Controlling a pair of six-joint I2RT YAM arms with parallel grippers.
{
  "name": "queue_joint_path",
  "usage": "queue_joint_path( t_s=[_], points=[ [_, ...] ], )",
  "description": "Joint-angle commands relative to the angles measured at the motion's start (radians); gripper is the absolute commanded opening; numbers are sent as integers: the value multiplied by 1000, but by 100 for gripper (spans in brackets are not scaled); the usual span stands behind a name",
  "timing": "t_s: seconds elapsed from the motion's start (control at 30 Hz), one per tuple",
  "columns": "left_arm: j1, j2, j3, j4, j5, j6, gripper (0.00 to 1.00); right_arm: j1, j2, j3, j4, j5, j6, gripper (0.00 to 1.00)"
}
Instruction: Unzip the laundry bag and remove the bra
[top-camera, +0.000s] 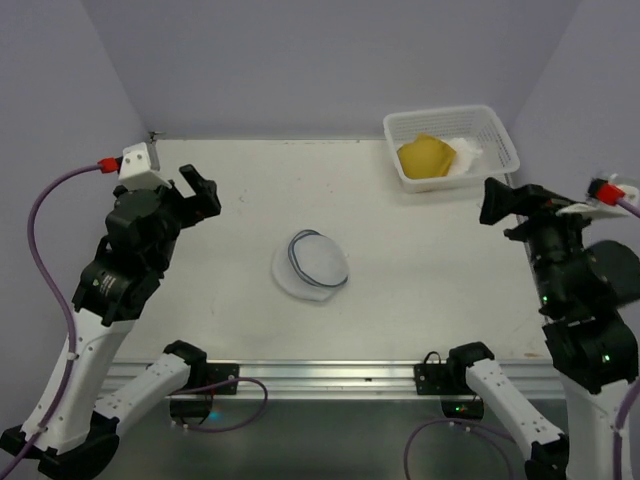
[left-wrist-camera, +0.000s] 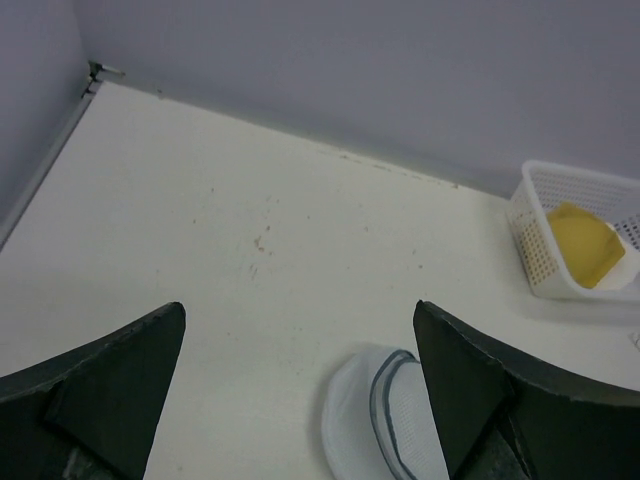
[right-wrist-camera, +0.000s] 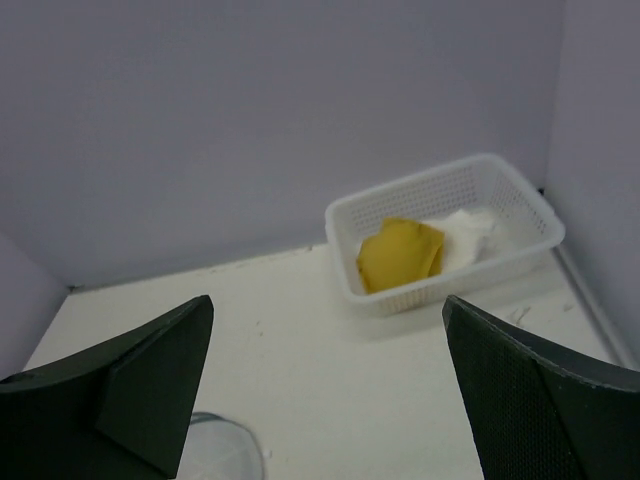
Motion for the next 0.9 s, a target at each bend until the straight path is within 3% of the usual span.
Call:
queue_joint_path(
  t_s=[0.0, 0.37, 0.87],
  points=[
    [8, -11, 119, -12, -48, 116, 100, 0, -79, 30, 20, 106, -159, 99],
    [7, -11, 360, -27, -100, 199, 100, 2, -236, 59, 68, 104, -242, 99],
    [7, -92, 320, 35, -131, 187, 100, 2, -231, 114, 117, 60, -250, 99]
  ],
)
